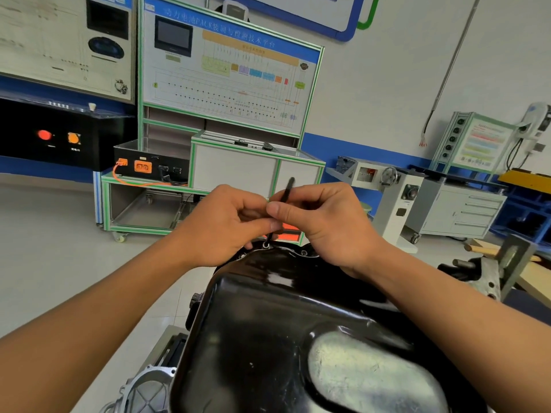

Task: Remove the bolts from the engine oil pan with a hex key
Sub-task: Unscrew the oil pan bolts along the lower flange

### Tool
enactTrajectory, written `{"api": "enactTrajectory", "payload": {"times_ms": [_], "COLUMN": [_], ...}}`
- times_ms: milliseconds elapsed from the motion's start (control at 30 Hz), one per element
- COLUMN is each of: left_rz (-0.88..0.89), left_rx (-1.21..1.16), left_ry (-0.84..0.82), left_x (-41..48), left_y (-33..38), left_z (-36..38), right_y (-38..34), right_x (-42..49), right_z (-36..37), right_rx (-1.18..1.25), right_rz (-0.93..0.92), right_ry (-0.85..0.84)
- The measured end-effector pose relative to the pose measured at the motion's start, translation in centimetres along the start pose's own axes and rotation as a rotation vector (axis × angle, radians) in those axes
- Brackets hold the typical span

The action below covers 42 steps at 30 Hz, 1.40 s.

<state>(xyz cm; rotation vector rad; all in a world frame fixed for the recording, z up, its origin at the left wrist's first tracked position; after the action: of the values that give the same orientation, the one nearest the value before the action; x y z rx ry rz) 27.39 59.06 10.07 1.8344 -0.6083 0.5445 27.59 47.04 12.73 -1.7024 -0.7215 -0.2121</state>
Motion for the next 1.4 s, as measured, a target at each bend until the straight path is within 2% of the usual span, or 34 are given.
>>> {"api": "enactTrajectory", "payload": {"times_ms": [100,167,300,367,567,767,967,1033,1100,1167,1400], "left_rz": [0.038,0.036,0.007,-0.009,0.023,-0.027,-0.009,-0.002,-0.007,-0.005,0.018], "left_rx": [0.02,-0.005,-0.073,-0.043,-0.002,-0.007,0.015,0.015,-0.031,-0.041,-0.077], "left_ry": [0.116,0.126,-0.052,-0.065,0.12,-0.133,0.09,0.066,-0.05,-0.096,0.109], "left_x": [0.4,0.5,0.0,0.0,0.5,0.1,0.5,0.6,0.3,0.0,0.7], "left_y": [0.2,0.3,0.0,-0.3,0.4,0.0,0.3,0.5,0.6,0.5,-0.1], "left_z": [-0.2,0.0,0.9,0.8,-0.1,1.0,0.0,0.4,1.2,1.2,0.1], "right_y": [-0.3,-0.2,0.0,0.0,-0.2,0.1,-0.2,-0.3,-0.3,-0.3,-0.3], "right_x": [-0.1,-0.1,0.0,0.1,0.1,0.1,0.0,0.0,0.0,0.0,0.0], "right_z": [0.0,-0.2,-0.1,-0.1,0.1,-0.2,-0.1,-0.2,-0.2,-0.2,-0.2], "right_rx": [0.006,0.009,-0.027,-0.04,-0.018,-0.053,-0.102,-0.098,-0.11,-0.115,-0.064], "right_rz": [-0.012,-0.004,-0.011,-0.019,-0.033,-0.034,-0.057,-0.054,-0.057,-0.057,-0.055], "right_ry": [0.008,0.013,0.0,0.006,-0.009,0.002,0.011,0.016,0.021,0.024,0.024]}}
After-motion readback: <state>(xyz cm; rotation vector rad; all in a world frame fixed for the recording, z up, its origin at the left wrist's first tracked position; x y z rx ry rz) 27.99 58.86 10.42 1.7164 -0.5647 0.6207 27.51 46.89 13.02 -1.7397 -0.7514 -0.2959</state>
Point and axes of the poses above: each hand's wrist, its own x-axis towards the middle knuckle, its own z-axis out of the palm, y = z × x, the point moved 9 cm from there along x, towards the middle knuckle, and after that the axes turned 5 degrees about y, right-handed, at the moved point
